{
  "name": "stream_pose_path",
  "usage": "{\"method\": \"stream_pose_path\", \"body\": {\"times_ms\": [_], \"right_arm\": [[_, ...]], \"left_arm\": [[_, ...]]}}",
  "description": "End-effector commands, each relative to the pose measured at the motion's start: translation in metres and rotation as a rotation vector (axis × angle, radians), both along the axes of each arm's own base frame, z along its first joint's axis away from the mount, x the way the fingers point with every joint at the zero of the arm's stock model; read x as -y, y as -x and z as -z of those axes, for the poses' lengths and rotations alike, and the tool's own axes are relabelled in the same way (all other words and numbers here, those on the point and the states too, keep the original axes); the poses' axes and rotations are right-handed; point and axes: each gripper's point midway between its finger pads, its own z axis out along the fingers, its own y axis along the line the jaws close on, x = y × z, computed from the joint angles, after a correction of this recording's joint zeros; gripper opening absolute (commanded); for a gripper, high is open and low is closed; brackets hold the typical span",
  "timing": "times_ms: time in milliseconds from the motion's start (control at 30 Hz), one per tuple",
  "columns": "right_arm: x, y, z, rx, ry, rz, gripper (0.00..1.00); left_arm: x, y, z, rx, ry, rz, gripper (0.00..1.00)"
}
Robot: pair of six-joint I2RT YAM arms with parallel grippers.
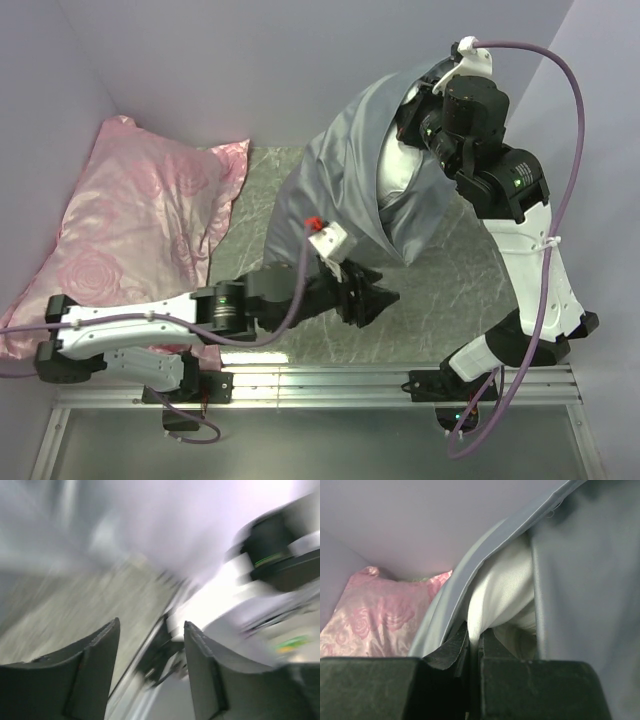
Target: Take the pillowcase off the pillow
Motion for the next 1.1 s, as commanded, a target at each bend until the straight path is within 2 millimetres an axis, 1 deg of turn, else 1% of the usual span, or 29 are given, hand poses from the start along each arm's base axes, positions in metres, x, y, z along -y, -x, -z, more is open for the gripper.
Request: {"method": "stream_pose_path", "body": {"times_ms": [0, 67, 100, 133, 167, 233, 267, 333, 367, 400, 433, 467, 500, 533, 567, 633, 700, 733, 800, 833, 867, 900, 933, 1000, 1067], "right_arm": [[0.004, 0.01, -0.061, 0.187, -0.135, -0.008, 0.0], [0.002, 0.01, -0.06, 0.183, -0.133, -0.009, 0.0], [0.001, 0.01, -0.06, 0.182, -0.131, -0.011, 0.0], [0.002, 0.011, -0.061, 0.183, -0.133, -0.011, 0.0], [0.001, 0.011, -0.061, 0.183, -0.134, -0.012, 0.0], [-0.002, 0.011, -0.06, 0.182, -0.137, -0.017, 0.0], [-0.003, 0.011, -0.06, 0.179, -0.136, -0.018, 0.0], [-0.006, 0.01, -0.057, 0.169, -0.127, -0.018, 0.0], [-0.006, 0.01, -0.057, 0.17, -0.128, -0.017, 0.0], [-0.007, 0.009, -0.055, 0.165, -0.122, -0.017, 0.0], [-0.007, 0.009, -0.054, 0.162, -0.12, -0.015, 0.0], [-0.007, 0.01, -0.054, 0.164, -0.12, -0.014, 0.0], [-0.007, 0.01, -0.053, 0.162, -0.119, -0.014, 0.0], [-0.006, 0.01, -0.054, 0.168, -0.121, -0.012, 0.0], [-0.006, 0.011, -0.055, 0.168, -0.121, -0.014, 0.0], [-0.007, 0.011, -0.055, 0.168, -0.124, -0.017, 0.0], [-0.009, 0.011, -0.054, 0.165, -0.121, -0.018, 0.0], [-0.01, 0.01, -0.052, 0.161, -0.119, -0.02, 0.0], [-0.013, 0.01, -0.051, 0.159, -0.119, -0.024, 0.0], [-0.014, 0.01, -0.05, 0.157, -0.116, -0.027, 0.0], [-0.014, 0.009, -0.051, 0.158, -0.117, -0.026, 0.0], [-0.015, 0.009, -0.051, 0.16, -0.115, -0.028, 0.0], [-0.017, 0.01, -0.051, 0.157, -0.114, -0.031, 0.0], [-0.016, 0.008, -0.052, 0.16, -0.108, -0.025, 0.0], [-0.015, 0.009, -0.053, 0.161, -0.104, -0.022, 0.0]], "left_arm": [[-0.011, 0.01, -0.072, 0.092, 0.15, 0.035, 0.61], [-0.016, 0.002, -0.097, 0.092, 0.23, -0.031, 0.62], [-0.018, -0.009, -0.099, 0.083, 0.237, -0.099, 0.63], [-0.028, -0.028, -0.109, 0.071, 0.248, -0.226, 0.63], [-0.019, -0.039, -0.098, 0.076, 0.201, -0.287, 0.63], [-0.012, -0.05, -0.106, 0.126, 0.191, -0.345, 0.62], [0.003, -0.052, -0.098, 0.139, 0.168, -0.342, 0.62], [0.013, -0.058, -0.104, 0.141, 0.186, -0.376, 0.61], [0.015, -0.06, -0.106, 0.139, 0.189, -0.39, 0.6], [0.015, -0.065, -0.102, 0.143, 0.165, -0.424, 0.59], [0.012, -0.069, -0.113, 0.132, 0.171, -0.461, 0.58], [0.015, -0.078, -0.104, 0.136, 0.134, -0.522, 0.54], [0.016, -0.08, -0.103, 0.141, 0.121, -0.536, 0.52], [0.016, -0.081, -0.105, 0.145, 0.125, -0.546, 0.52], [0.011, -0.087, -0.102, 0.143, 0.117, -0.597, 0.54], [0.011, -0.091, -0.097, 0.15, 0.103, -0.628, 0.55], [0.014, -0.094, -0.094, 0.161, 0.097, -0.643, 0.6], [0.02, -0.095, -0.089, 0.168, 0.084, -0.642, 0.59], [0.024, -0.098, -0.088, 0.175, 0.082, -0.644, 0.51], [0.029, -0.099, -0.086, 0.187, 0.072, -0.637, 0.36], [0.033, -0.099, -0.084, 0.19, 0.066, -0.626, 0.26], [0.036, -0.098, -0.087, 0.194, 0.07, -0.613, 0.19], [0.043, -0.095, -0.086, 0.202, 0.068, -0.575, 0.1], [0.051, -0.09, -0.082, 0.208, 0.06, -0.529, 0.01], [0.062, -0.083, -0.076, 0.198, 0.054, -0.46, 0.01]]}}
